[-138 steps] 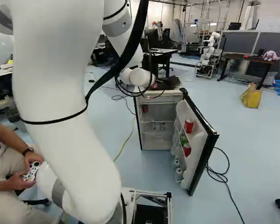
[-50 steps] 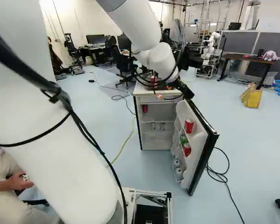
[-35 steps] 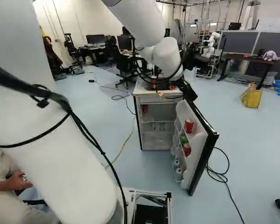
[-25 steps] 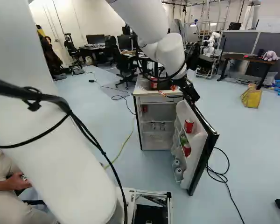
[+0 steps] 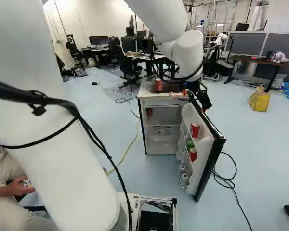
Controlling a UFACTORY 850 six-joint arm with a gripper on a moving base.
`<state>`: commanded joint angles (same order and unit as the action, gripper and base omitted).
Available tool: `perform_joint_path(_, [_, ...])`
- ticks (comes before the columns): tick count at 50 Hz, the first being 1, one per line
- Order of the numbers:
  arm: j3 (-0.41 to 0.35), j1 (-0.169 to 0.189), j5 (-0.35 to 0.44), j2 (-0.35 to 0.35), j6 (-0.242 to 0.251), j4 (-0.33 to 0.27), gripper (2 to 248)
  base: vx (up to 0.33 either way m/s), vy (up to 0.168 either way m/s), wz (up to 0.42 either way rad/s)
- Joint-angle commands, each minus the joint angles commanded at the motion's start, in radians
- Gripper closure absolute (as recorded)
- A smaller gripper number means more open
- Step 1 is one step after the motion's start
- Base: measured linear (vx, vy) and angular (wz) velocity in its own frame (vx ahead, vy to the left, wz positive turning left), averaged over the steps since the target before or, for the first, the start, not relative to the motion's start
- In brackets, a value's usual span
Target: Grab a drink from the fridge
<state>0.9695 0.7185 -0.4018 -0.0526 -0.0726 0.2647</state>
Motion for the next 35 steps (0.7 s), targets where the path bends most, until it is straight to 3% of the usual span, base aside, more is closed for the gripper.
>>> perform_joint_path(35, [0.112, 0.093, -0.089, -0.104, 0.000, 0.071, 3, 0.000, 0.000, 0.000])
